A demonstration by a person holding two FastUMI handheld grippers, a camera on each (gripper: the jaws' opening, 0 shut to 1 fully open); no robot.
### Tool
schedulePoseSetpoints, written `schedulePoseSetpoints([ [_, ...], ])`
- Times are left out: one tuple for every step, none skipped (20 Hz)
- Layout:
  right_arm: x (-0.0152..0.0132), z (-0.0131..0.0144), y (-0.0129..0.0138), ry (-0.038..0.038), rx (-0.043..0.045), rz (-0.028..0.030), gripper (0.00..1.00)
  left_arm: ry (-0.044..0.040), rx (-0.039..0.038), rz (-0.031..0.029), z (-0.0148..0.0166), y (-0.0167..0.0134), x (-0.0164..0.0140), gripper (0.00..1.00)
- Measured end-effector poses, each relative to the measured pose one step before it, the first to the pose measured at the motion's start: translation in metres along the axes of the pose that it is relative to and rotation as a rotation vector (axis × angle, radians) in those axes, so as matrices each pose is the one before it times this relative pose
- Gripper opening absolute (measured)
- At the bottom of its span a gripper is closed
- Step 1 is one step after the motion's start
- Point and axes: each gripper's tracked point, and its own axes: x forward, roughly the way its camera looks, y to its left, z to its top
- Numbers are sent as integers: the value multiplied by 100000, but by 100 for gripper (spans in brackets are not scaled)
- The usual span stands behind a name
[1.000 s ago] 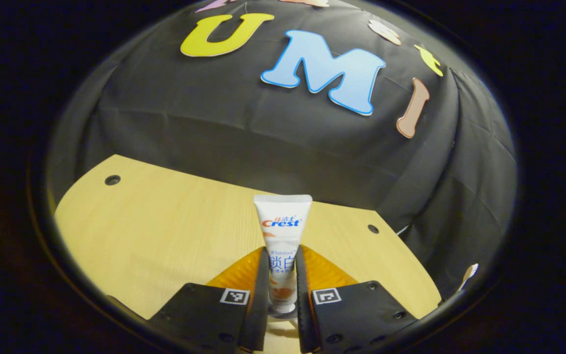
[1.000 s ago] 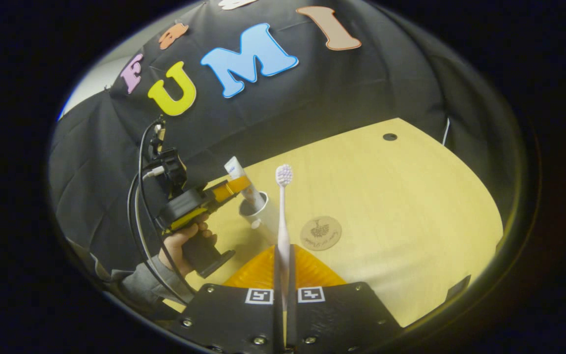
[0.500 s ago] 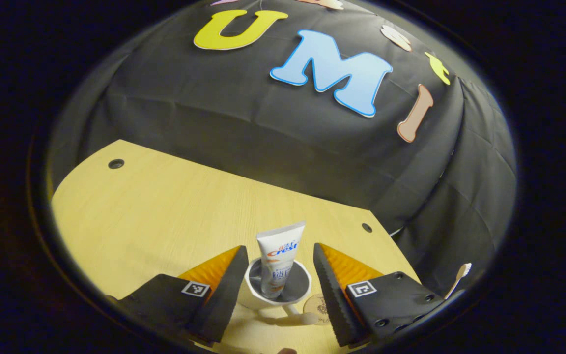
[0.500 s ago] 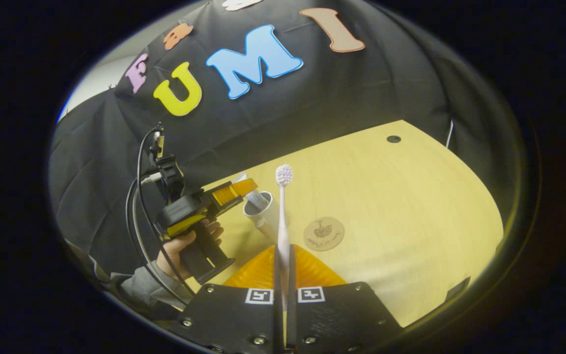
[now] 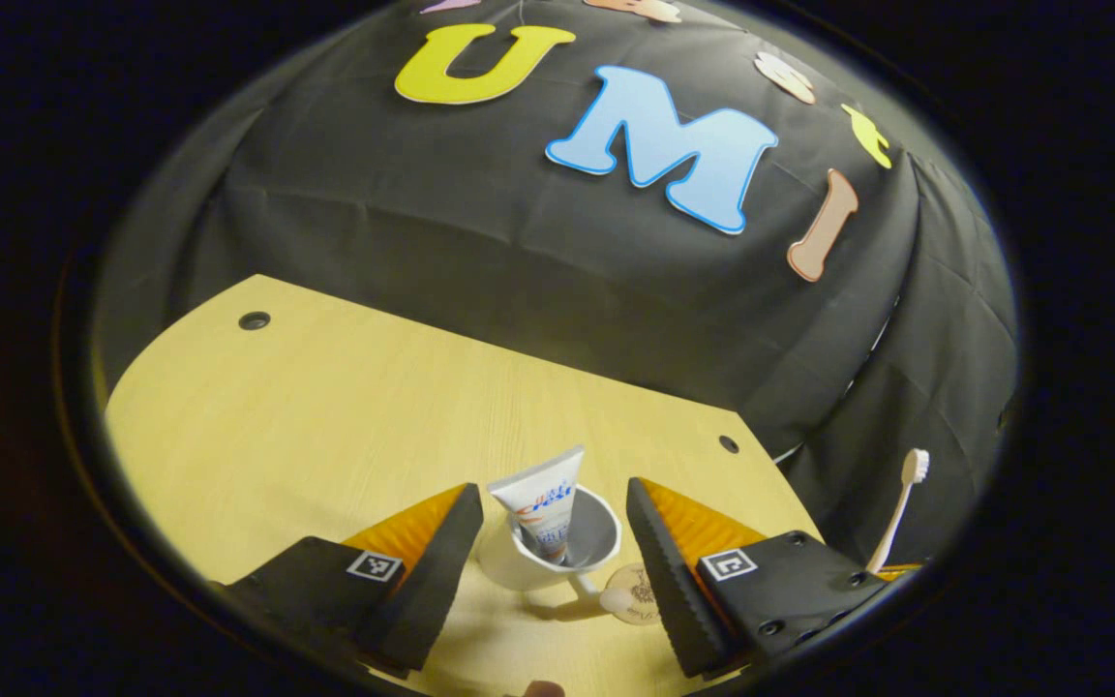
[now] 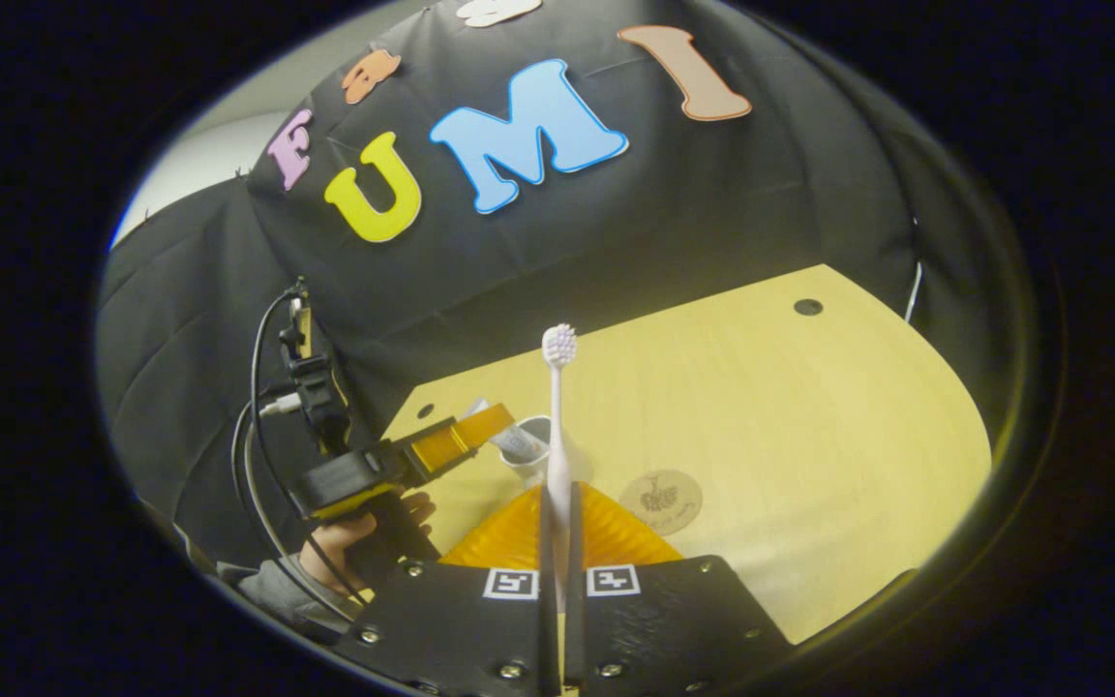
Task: Put the toothbrush and toothpaste on the desktop into the cup, then pick up the cup and place it on the coaster on the desktop.
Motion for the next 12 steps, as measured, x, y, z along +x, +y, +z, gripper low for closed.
schedulePoseSetpoints([
  [470, 570, 266, -790, -833, 737, 4, 380, 82, 484, -82, 153, -275, 92],
  [602, 625, 248, -643, -744, 833, 4, 467, -143, 354, -132, 117, -240, 100],
  [691, 569, 314, -682, -453, 1089, 4, 418, -214, 289, -73, 122, -256, 96],
  [687, 582, 453, -771, -223, 1422, 4, 381, 19, 226, -206, 115, -212, 92],
  [694, 433, 208, -468, -322, 949, 4, 578, 289, 486, -170, 195, -332, 96],
  [654, 422, 241, -494, -345, 947, 4, 560, 319, 279, -196, 86, -257, 96],
  [828, 476, 331, -750, -53, 1206, 4, 664, 208, -44, -203, 75, -271, 100],
  [902, 532, 264, -802, 19, 959, 4, 1058, 241, -384, -325, -13, -317, 100],
  [806, 389, 176, -896, -57, 863, 4, 1136, 155, -485, -269, -66, -179, 96],
  [964, 443, 224, -911, -288, 815, 4, 942, 129, -655, -332, -114, -309, 92],
  [1073, 294, 185, -1007, -476, 707, 4, 1055, 5, -724, -361, -214, -230, 100],
  [1024, 392, 233, -969, -576, 642, 4, 845, 64, -1052, -268, -232, -276, 100],
])
